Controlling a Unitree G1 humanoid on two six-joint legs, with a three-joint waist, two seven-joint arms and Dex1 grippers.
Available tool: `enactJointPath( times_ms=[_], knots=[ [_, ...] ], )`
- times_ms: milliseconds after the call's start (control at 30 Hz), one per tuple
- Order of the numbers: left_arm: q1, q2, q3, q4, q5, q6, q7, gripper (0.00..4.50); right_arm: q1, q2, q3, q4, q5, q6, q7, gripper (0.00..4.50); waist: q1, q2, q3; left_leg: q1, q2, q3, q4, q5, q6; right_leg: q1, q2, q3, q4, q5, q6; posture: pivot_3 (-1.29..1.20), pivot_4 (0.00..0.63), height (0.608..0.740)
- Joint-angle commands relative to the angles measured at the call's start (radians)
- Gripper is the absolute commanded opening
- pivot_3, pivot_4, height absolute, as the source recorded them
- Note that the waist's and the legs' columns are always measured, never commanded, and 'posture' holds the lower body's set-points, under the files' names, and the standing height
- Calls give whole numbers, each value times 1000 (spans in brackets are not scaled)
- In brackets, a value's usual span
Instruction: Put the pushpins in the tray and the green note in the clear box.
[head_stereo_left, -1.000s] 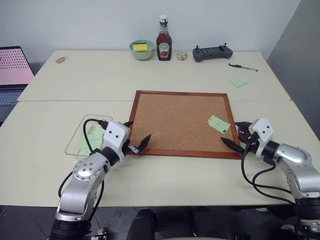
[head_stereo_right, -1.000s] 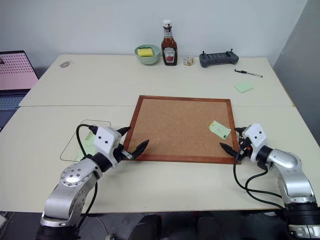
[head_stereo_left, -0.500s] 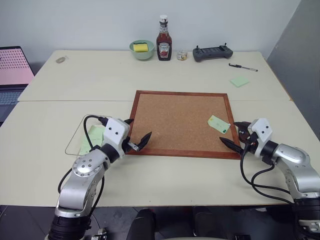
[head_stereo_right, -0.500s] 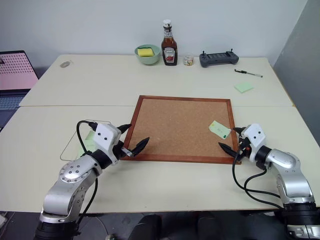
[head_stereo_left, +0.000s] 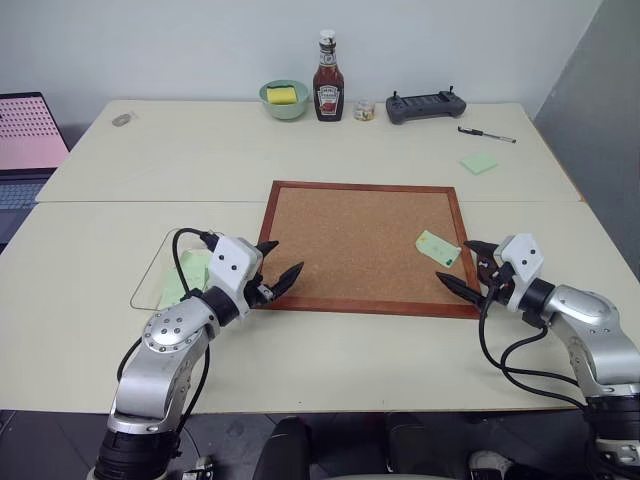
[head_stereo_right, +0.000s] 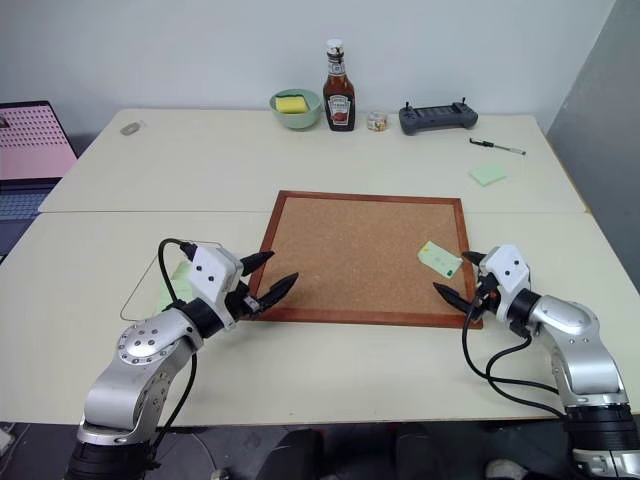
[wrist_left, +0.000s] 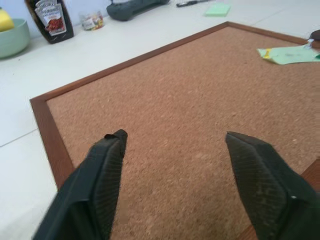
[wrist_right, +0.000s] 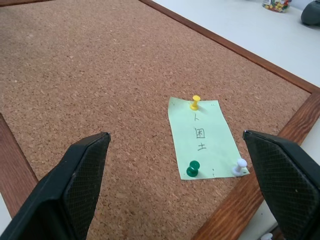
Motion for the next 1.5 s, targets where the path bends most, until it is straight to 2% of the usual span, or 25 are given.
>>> enactJointPath(
  times_ms=[33, 267, 433, 700, 967, 1200, 1500],
  knots=[
    [-39, -4, -19, 3, -14, -37, -30, 2306, 0, 0, -18, -67, 20, 5, -6, 4500, 0, 0, 0, 0, 0, 0, 0, 0, 0, 0, 0, 0, 0, 0, 0, 0, 150, 740],
    [-134, -35, -125, 82, 11, -44, -75, 1011, 40, 1, -32, -159, 46, 43, -23, 4500, 1, 0, 0, 0, 0, 0, 0, 0, 0, 0, 0, 0, 0, 0, 0, 0, 150, 740],
    [-233, -100, -211, 209, 40, -77, -98, 31, 68, 9, -37, -217, 61, 68, -34, 4500, 2, 0, 0, 0, 0, 0, 0, 0, 0, 0, 0, 0, 0, 0, 0, 0, 150, 740],
    [-355, -218, -272, 499, 74, -185, -141, 13, 14, 44, -26, -237, 38, 138, -140, 4500, -2, 0, 0, 0, 0, 0, 1, 0, 0, 1, 0, 0, 0, 0, 0, 0, 150, 740],
    [-395, -284, -274, 687, 106, -233, -138, 13, -128, 33, 22, -125, 21, 225, -134, 4500, -2, 1, 0, 0, -1, 0, 1, 0, 0, 0, 0, 0, 0, 0, 0, 0, 150, 740],
    [-364, -290, -282, 674, 124, -235, -147, 13, -309, 34, 93, 112, -42, 206, -96, 4500, -1, 2, -1, 1, -1, 0, 1, 0, 0, 1, 0, 0, 0, 0, 0, 0, 150, 740],
    [-336, -290, -284, 625, 127, -214, -143, 13, -399, 53, 145, 298, -110, 127, -59, 4500, -1, 2, -1, 1, -1, 0, 1, 0, 0, 1, 0, 0, 0, 0, 0, 0, 150, 740]
  ],
)
